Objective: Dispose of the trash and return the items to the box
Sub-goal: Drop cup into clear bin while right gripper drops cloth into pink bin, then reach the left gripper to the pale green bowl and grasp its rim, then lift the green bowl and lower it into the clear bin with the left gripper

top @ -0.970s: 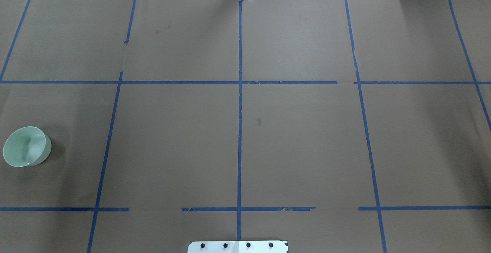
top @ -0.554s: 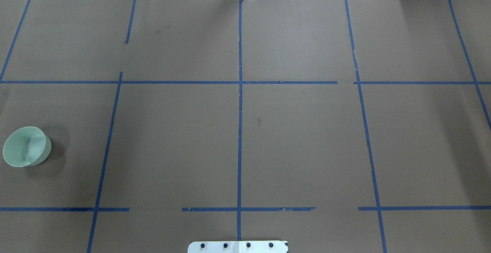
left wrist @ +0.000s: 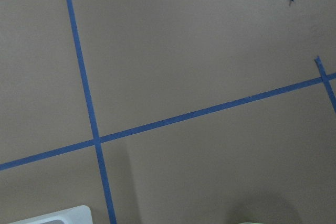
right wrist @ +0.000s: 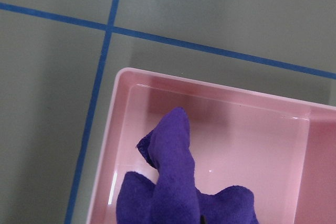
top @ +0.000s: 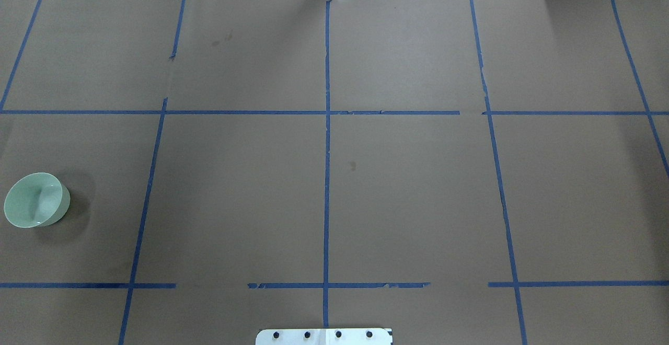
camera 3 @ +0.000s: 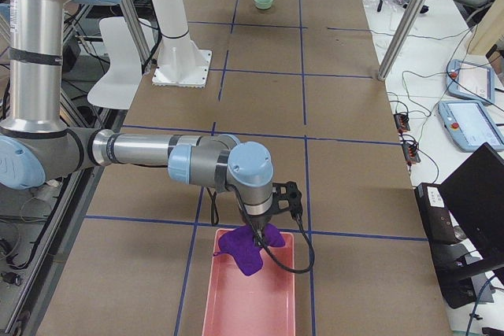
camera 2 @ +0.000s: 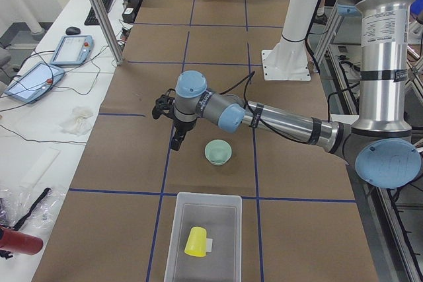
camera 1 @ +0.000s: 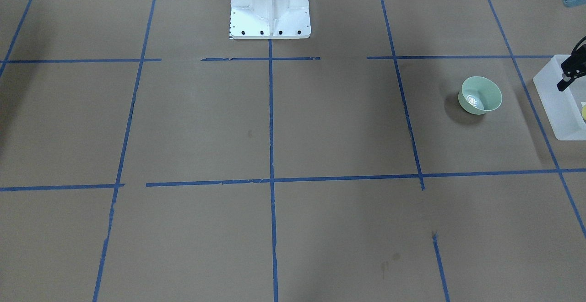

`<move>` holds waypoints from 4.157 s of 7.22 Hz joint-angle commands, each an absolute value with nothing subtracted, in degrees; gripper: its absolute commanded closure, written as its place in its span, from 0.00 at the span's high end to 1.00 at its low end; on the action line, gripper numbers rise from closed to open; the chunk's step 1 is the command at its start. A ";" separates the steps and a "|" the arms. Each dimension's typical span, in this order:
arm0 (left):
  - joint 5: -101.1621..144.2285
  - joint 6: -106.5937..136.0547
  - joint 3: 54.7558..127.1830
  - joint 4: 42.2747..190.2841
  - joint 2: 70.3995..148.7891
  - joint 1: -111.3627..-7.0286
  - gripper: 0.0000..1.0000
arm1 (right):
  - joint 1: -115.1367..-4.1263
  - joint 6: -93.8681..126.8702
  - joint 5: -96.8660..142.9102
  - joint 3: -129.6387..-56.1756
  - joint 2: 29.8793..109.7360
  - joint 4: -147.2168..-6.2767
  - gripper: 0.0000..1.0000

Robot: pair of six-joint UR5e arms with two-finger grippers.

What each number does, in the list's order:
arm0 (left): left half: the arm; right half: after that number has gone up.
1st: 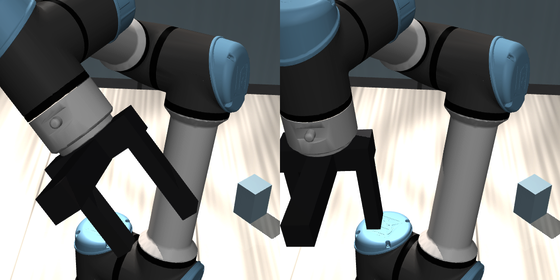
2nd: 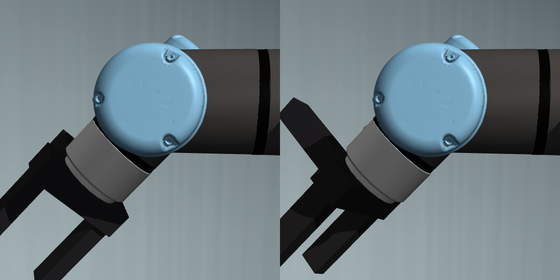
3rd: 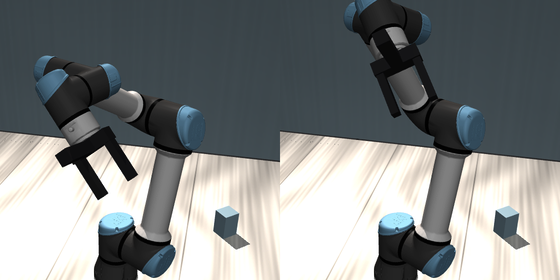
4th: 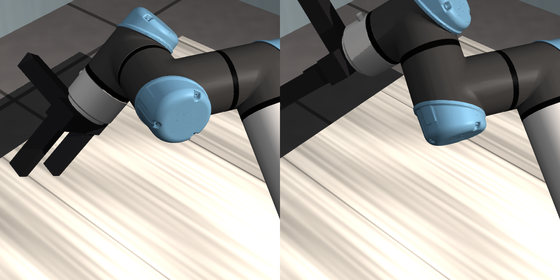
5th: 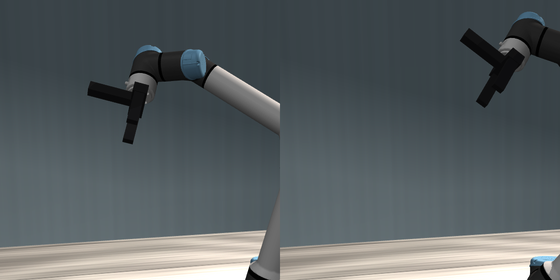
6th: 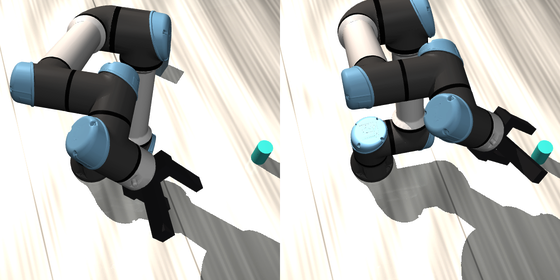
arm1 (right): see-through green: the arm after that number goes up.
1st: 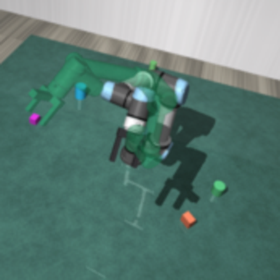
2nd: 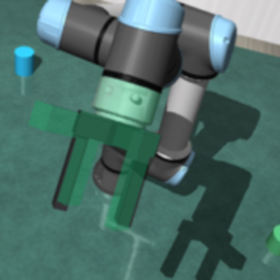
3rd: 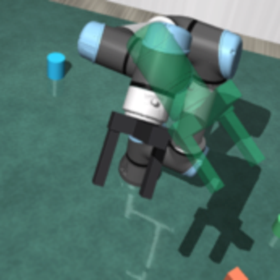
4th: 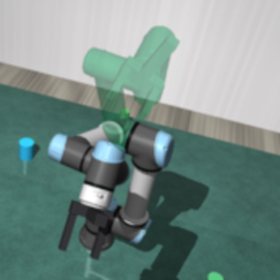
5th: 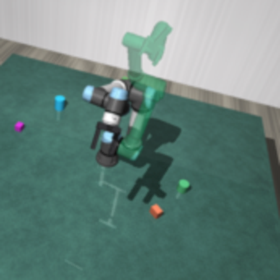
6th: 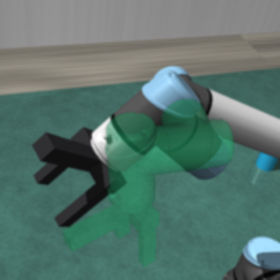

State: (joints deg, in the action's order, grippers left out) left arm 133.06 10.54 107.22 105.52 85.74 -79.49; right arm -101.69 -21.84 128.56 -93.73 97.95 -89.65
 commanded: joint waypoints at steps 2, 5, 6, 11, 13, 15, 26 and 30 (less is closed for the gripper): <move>131.05 13.59 106.00 107.56 85.25 -76.65 1.00 | -102.22 -21.63 128.14 -81.30 96.16 -75.41 0.99; 126.13 28.67 101.98 130.94 76.85 -67.89 1.00 | -104.31 -21.36 130.41 -82.00 95.28 -76.19 1.00; 123.43 35.00 99.78 139.48 74.47 -63.85 1.00 | -106.24 -21.10 134.43 -82.18 94.93 -77.59 1.00; 120.50 40.96 93.96 145.63 73.48 -55.99 0.97 | -106.79 -9.53 137.90 -101.92 93.16 -99.12 1.00; 120.50 45.32 93.52 145.81 73.56 -53.55 0.80 | -103.56 -3.46 139.30 -105.10 93.16 -99.14 1.00; 120.50 46.41 93.43 146.34 73.65 -52.65 0.39 | -101.78 -1.76 139.57 -106.70 93.16 -99.14 1.00; 138.87 36.43 96.15 137.59 74.09 -75.55 0.00 | -99.23 -0.62 139.13 -108.63 93.16 -98.61 1.00; 138.25 6.65 87.32 119.01 80.14 -94.97 0.00 | -98.09 -0.61 138.87 -108.46 93.43 -98.61 1.00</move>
State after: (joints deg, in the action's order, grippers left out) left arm 138.33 14.88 91.54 122.56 78.22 -89.62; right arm -98.42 -0.56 138.89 -108.52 93.30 -98.61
